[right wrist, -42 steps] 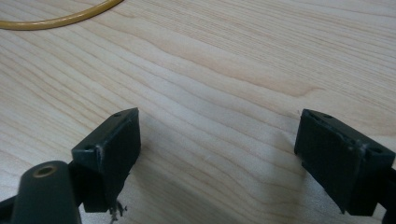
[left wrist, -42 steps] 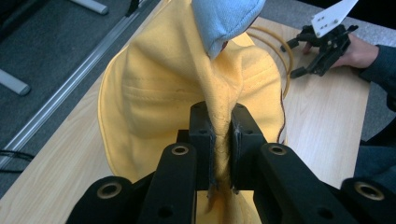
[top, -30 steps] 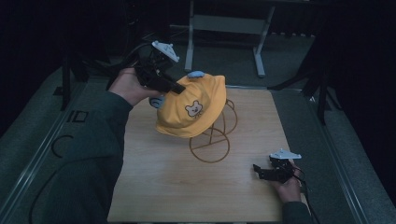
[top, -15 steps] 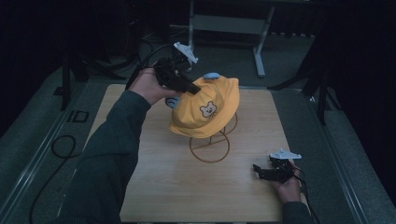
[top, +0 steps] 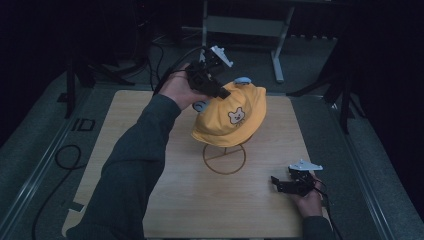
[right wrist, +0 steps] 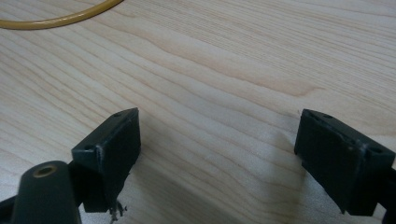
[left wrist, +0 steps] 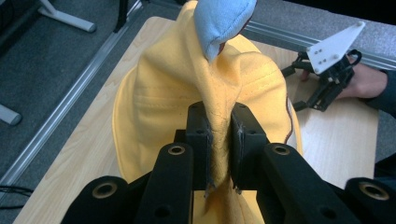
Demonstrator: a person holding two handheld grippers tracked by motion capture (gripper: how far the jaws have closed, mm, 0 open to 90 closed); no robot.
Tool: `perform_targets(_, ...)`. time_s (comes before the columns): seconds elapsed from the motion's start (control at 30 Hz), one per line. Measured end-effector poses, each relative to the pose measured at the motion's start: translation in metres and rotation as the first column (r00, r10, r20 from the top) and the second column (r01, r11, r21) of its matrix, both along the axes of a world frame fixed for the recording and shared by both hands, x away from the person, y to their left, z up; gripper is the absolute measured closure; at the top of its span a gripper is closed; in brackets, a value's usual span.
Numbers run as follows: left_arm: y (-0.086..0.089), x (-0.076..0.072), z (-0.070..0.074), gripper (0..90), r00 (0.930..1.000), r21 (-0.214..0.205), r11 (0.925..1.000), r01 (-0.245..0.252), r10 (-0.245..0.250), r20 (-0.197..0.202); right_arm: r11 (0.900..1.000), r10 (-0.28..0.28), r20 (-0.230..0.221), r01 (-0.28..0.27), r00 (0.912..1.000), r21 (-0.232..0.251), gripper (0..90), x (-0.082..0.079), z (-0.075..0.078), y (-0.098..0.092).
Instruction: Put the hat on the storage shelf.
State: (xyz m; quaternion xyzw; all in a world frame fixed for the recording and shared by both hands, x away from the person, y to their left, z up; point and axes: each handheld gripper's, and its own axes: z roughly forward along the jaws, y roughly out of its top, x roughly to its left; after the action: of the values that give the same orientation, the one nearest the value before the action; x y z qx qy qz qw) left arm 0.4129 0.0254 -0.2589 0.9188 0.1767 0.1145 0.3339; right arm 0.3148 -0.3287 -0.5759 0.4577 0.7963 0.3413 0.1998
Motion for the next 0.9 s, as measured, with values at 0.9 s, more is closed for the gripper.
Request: perform_targets(0.9, -0.023, 0.005, -0.017, 80.9, 0.9998, -0.056, 0.9983, -0.016, 0.017, 0.014, 1.0000, -0.001, -0.001, 0.001, 1.0000, 0.002, 14.4, 0.000, 0.000, 0.000)
